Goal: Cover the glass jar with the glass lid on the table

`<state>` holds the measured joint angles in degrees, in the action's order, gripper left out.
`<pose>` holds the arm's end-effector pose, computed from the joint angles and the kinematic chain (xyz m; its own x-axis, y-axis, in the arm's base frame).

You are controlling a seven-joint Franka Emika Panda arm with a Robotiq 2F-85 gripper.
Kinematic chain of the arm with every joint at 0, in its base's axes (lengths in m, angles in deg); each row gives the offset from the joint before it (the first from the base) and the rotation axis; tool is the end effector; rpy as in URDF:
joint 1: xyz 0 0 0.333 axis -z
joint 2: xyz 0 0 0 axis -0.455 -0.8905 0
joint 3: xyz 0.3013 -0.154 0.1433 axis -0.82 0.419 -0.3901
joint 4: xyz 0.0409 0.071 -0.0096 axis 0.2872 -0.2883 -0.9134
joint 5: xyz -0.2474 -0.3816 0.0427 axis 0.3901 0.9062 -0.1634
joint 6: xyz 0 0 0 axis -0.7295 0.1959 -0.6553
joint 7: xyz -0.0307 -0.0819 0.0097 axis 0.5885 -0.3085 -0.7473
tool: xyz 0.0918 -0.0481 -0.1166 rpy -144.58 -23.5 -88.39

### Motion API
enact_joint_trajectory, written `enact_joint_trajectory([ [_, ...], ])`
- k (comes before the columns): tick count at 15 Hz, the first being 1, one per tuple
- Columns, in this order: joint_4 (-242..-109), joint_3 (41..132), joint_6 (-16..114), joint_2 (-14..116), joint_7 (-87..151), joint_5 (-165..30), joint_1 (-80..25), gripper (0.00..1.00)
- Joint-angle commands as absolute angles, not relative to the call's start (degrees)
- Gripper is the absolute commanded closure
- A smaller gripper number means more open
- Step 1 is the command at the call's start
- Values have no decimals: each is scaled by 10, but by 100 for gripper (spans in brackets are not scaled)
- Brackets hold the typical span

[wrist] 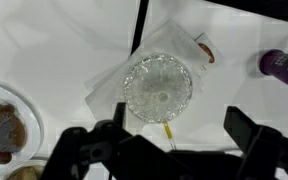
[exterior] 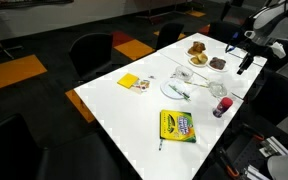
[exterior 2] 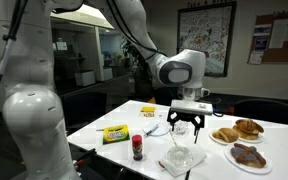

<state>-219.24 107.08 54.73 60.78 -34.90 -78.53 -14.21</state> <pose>0.4342 -0.3283 0.2289 0.9455 0.3246 0.0243 0.3254 -0.9447 -0.0411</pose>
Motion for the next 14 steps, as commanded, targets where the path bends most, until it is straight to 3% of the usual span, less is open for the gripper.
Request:
enact_joint_trajectory([
  [1, -2222, 1023, 610, 595, -312, -793, -120, 0],
  [7, -2250, 987, 730, 540, -224, -776, -114, 0],
  [14, -2236, 944, 782, 475, -207, -775, -62, 0],
])
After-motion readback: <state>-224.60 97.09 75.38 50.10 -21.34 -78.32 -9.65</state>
